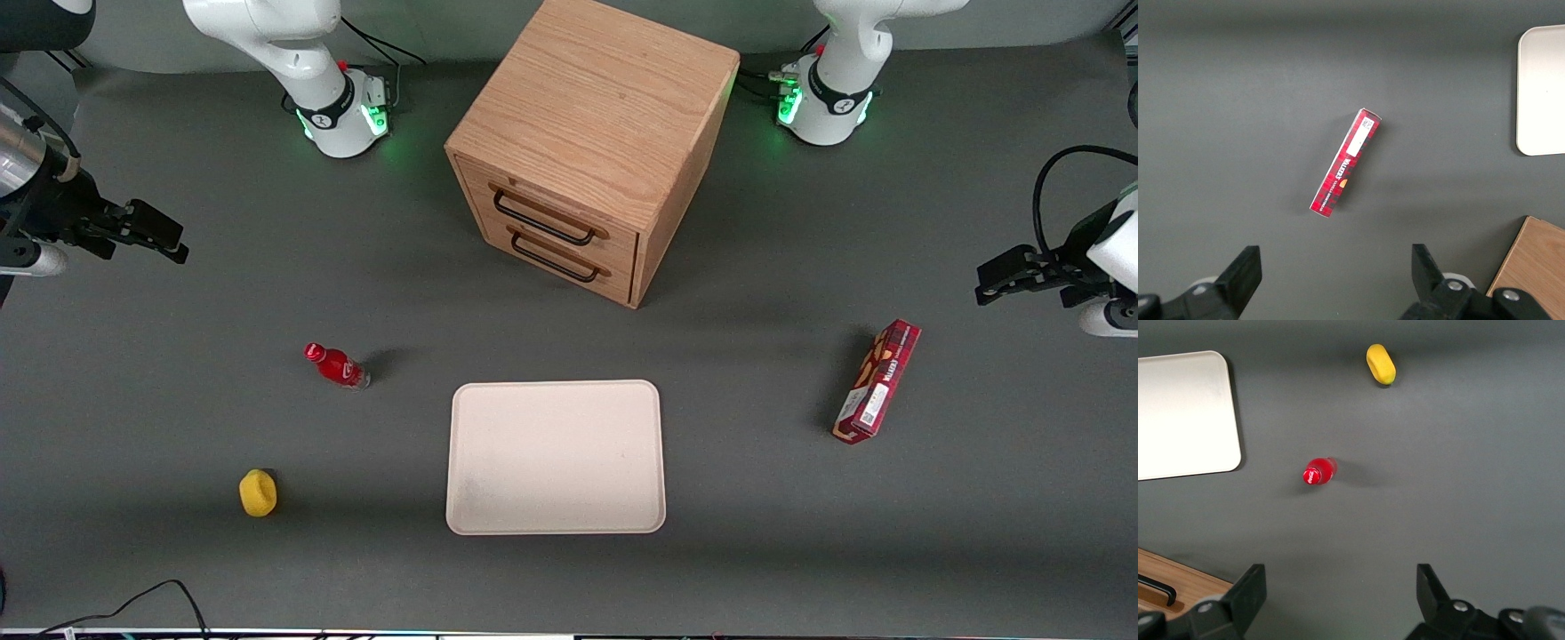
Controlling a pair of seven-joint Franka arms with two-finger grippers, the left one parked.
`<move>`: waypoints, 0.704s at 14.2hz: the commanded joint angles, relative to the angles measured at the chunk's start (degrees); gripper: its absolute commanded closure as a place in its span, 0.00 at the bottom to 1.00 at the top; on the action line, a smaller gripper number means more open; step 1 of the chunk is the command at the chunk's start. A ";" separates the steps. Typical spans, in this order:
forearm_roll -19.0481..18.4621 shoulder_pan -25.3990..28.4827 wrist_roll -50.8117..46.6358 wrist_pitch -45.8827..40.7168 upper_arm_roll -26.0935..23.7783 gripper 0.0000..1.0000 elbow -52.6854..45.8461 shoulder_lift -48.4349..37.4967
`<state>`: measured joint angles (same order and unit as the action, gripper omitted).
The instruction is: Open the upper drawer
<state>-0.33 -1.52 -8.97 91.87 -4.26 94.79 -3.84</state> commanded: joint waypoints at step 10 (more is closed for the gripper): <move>4.26 1.17 -0.52 -5.89 -2.41 0.00 -5.75 0.94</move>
<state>1.12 -1.17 -9.00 89.98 -5.13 92.21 -3.79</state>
